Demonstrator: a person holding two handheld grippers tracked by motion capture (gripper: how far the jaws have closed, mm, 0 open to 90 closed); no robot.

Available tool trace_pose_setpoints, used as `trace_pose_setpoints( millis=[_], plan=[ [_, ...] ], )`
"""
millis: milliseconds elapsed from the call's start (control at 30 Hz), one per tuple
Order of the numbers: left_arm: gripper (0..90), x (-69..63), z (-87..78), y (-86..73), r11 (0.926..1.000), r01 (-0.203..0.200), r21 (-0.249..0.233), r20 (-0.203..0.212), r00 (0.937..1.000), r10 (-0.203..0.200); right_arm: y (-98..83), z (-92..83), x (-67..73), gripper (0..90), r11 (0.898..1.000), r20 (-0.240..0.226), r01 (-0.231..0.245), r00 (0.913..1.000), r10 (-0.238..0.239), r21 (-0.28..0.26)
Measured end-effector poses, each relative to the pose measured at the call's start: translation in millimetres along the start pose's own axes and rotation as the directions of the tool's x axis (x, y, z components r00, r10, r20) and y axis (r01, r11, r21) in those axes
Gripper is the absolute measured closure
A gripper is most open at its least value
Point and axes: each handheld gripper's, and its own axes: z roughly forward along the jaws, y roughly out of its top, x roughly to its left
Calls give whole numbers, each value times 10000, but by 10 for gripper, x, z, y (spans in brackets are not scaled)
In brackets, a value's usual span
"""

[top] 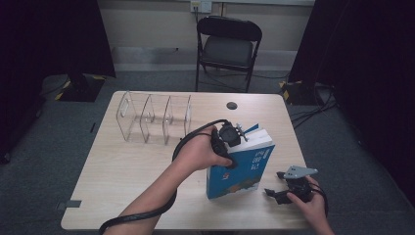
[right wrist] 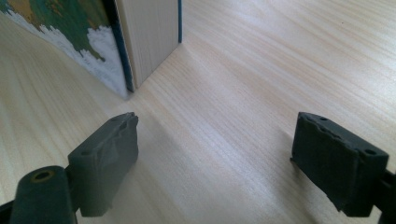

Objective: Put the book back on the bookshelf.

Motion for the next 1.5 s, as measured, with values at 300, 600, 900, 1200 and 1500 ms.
trace_pose_setpoints(
  millis=[300, 600, 900, 1200, 1500],
  plan=[
    [614, -10, -37, 3, 9988, 492, -18, 51, 9988, -492, 1, 0, -2, 138, 10000, -9, 16, 10000, -16, 2],
    [616, 53, -133, 6, 9947, 933, 423, -119, 9956, -929, 1, 0, -2, 139, 10000, -12, 13, 10000, -13, 5],
    [617, 166, -308, -138, 9896, 1411, 267, -193, 9899, -1406, 2, 0, -1, 138, 10000, -7, 13, 10000, -13, 6],
    [617, 238, -477, -300, 9792, 1983, 432, -513, 9792, -1961, 1, -3, 3, 138, 10000, -8, -51, 10000, 51, 24],
    [618, 335, -646, -473, 9692, 2445, 282, -570, 9684, -2427, -1, -5, 1, 138, 10000, -41, 1, 10000, 0, 26]
  ],
)
